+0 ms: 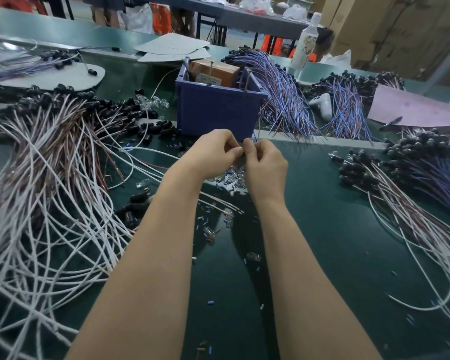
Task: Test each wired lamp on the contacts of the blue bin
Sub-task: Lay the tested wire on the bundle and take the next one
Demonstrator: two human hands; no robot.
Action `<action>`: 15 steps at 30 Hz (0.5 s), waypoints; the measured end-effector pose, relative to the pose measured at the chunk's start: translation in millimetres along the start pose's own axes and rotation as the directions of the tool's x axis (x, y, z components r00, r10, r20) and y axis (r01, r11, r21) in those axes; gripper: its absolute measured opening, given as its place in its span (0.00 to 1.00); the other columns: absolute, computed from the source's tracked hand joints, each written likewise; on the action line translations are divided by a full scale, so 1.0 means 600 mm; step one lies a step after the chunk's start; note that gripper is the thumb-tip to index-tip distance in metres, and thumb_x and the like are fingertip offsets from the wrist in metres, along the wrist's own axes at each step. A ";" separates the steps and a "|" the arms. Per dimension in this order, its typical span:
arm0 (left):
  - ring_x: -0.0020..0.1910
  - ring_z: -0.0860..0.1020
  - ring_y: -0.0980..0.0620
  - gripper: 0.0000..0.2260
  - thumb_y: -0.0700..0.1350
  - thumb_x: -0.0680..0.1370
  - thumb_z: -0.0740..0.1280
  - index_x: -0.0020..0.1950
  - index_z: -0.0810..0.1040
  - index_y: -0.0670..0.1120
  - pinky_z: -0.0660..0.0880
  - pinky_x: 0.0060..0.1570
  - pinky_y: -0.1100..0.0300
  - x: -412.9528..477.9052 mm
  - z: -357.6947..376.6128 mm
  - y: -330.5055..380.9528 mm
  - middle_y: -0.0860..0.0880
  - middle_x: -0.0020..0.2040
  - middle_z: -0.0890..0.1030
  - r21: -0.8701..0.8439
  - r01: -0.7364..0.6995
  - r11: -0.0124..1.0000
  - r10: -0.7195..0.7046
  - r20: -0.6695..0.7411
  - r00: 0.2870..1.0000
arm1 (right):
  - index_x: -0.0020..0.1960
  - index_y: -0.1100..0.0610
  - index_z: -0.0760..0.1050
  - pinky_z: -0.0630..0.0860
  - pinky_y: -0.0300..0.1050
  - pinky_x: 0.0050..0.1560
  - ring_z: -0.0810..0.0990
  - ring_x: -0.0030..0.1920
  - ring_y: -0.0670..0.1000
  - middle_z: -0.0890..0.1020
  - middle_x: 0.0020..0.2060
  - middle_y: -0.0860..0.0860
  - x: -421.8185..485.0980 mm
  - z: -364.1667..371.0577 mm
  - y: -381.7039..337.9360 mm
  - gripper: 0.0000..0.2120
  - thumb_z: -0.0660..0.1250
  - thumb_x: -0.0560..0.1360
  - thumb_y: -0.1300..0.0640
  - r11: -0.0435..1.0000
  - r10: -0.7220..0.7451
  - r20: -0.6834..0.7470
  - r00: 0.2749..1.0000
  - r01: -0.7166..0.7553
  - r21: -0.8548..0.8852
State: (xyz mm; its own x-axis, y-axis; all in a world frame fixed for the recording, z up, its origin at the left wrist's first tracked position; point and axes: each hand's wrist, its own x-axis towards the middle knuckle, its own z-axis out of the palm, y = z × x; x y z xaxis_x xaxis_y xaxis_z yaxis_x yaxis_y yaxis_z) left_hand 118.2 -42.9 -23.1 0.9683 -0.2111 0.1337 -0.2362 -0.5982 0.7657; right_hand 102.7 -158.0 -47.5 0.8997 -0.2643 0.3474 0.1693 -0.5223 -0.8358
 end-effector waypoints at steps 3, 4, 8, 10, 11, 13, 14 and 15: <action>0.46 0.80 0.49 0.05 0.45 0.80 0.64 0.48 0.75 0.44 0.76 0.51 0.54 -0.009 -0.003 -0.003 0.47 0.44 0.82 -0.130 -0.019 0.991 0.023 0.030 0.999 | 0.39 0.61 0.72 0.68 0.42 0.34 0.71 0.32 0.50 0.74 0.32 0.56 0.008 -0.004 0.004 0.14 0.61 0.80 0.54 0.924 0.162 0.177 0.971 -0.213 0.317; 0.44 0.79 0.51 0.05 0.44 0.80 0.64 0.48 0.75 0.44 0.76 0.49 0.55 -0.012 -0.006 -0.005 0.48 0.43 0.82 -0.160 -0.024 0.987 0.031 0.041 0.999 | 0.38 0.59 0.70 0.66 0.38 0.29 0.68 0.28 0.48 0.72 0.31 0.57 0.010 -0.006 0.005 0.13 0.61 0.81 0.56 0.849 0.206 0.258 0.944 -0.303 0.433; 0.42 0.79 0.52 0.05 0.44 0.80 0.64 0.49 0.76 0.44 0.75 0.46 0.57 -0.011 -0.004 -0.008 0.47 0.44 0.82 -0.111 -0.009 0.994 0.014 0.050 0.999 | 0.37 0.58 0.71 0.63 0.36 0.29 0.67 0.27 0.45 0.73 0.31 0.54 0.009 -0.003 0.005 0.13 0.61 0.80 0.56 0.933 0.179 0.221 0.959 -0.237 0.270; 0.46 0.80 0.49 0.05 0.45 0.80 0.64 0.50 0.76 0.44 0.76 0.50 0.54 -0.006 0.001 -0.005 0.46 0.46 0.82 -0.039 0.009 0.999 -0.008 0.021 1.000 | 0.38 0.58 0.72 0.62 0.39 0.33 0.69 0.32 0.47 0.73 0.29 0.48 0.004 -0.001 0.000 0.13 0.62 0.80 0.54 0.999 0.036 0.066 0.997 -0.035 -0.015; 0.47 0.80 0.48 0.05 0.45 0.80 0.64 0.50 0.76 0.44 0.77 0.51 0.53 -0.004 0.001 -0.002 0.46 0.47 0.82 -0.018 0.012 1.000 -0.012 0.009 1.000 | 0.38 0.59 0.72 0.60 0.41 0.34 0.69 0.33 0.48 0.72 0.28 0.46 0.002 -0.001 -0.003 0.14 0.62 0.79 0.53 0.998 -0.018 0.015 1.000 0.019 -0.067; 0.46 0.79 0.48 0.05 0.46 0.80 0.64 0.49 0.75 0.45 0.77 0.49 0.53 -0.002 -0.003 0.002 0.46 0.47 0.82 -0.007 0.001 1.000 -0.001 0.003 1.000 | 0.39 0.60 0.73 0.62 0.41 0.36 0.70 0.34 0.50 0.74 0.29 0.48 0.005 -0.005 -0.003 0.14 0.62 0.79 0.53 1.000 0.004 0.000 1.000 -0.004 -0.012; 0.45 0.79 0.49 0.05 0.46 0.80 0.64 0.49 0.75 0.45 0.76 0.48 0.54 -0.003 -0.006 0.003 0.47 0.46 0.82 -0.019 -0.014 1.000 0.014 0.013 1.000 | 0.40 0.61 0.73 0.65 0.42 0.36 0.71 0.33 0.50 0.75 0.30 0.51 0.008 -0.008 -0.002 0.14 0.62 0.80 0.54 0.992 0.071 0.034 0.997 -0.074 0.104; 0.43 0.78 0.51 0.05 0.46 0.80 0.64 0.49 0.76 0.45 0.76 0.46 0.56 -0.005 -0.009 0.005 0.48 0.45 0.82 -0.040 -0.029 0.999 0.030 0.026 0.999 | 0.39 0.61 0.73 0.66 0.41 0.33 0.70 0.30 0.49 0.74 0.30 0.53 0.011 -0.010 -0.003 0.14 0.62 0.80 0.54 0.953 0.144 0.104 0.984 -0.167 0.254</action>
State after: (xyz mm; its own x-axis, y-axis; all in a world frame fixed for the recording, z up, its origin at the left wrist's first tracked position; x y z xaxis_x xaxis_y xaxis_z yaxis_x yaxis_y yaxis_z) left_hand 115.0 -39.6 -17.8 0.9583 -0.2491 0.1400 -0.2606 -0.5605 0.7861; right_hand 106.0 -163.6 -41.1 0.9515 -0.2516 0.1771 0.1136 -0.2476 -0.9622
